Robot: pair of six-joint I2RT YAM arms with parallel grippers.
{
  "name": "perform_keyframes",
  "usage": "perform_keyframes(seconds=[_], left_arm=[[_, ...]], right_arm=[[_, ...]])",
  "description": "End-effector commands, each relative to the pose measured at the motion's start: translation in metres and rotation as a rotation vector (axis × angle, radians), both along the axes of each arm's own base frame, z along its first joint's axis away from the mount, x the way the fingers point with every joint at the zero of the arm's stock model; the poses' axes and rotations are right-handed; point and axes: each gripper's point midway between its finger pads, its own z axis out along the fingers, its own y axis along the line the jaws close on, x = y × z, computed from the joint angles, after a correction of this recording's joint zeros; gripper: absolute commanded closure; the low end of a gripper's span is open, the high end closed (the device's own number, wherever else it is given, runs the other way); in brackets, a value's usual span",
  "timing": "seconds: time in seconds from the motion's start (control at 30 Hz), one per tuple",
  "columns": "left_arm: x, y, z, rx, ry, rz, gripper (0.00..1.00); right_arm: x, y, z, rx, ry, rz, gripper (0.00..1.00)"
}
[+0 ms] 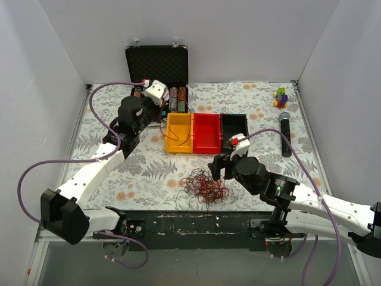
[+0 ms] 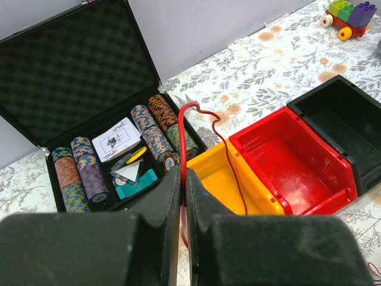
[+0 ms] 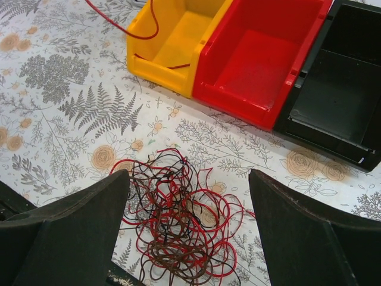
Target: Untangle the cables
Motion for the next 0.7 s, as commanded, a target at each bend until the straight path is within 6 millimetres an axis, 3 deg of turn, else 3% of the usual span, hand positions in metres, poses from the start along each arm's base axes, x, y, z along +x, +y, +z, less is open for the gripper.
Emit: perform_keyframes(seconds=[0.0, 0.3, 0.43, 0.67], left_arm=[[-0.005, -0.002, 0.025, 0.008, -0.071, -0.024, 1.0], [0.012, -0.018, 0.019, -0.011, -0.111, -0.03, 1.0], [0.022, -0.02, -0.004, 0.008, -0.091, -0.008, 1.0], [0.012, -0.02, -0.053, 0.054, -0.062, -0.018, 1.0]], right_arm=[[0.002, -0.001, 0.004, 0.025, -0.007, -0.022, 0.11], [0.004, 0.001, 0.006, 0.037, -0.01, -0.029, 0.11], [0.004, -0.002, 0.005, 0.042, -0.006, -0.039, 0.11], [0.009, -0.002, 0.007, 0.05, -0.019, -0.05, 0.1]])
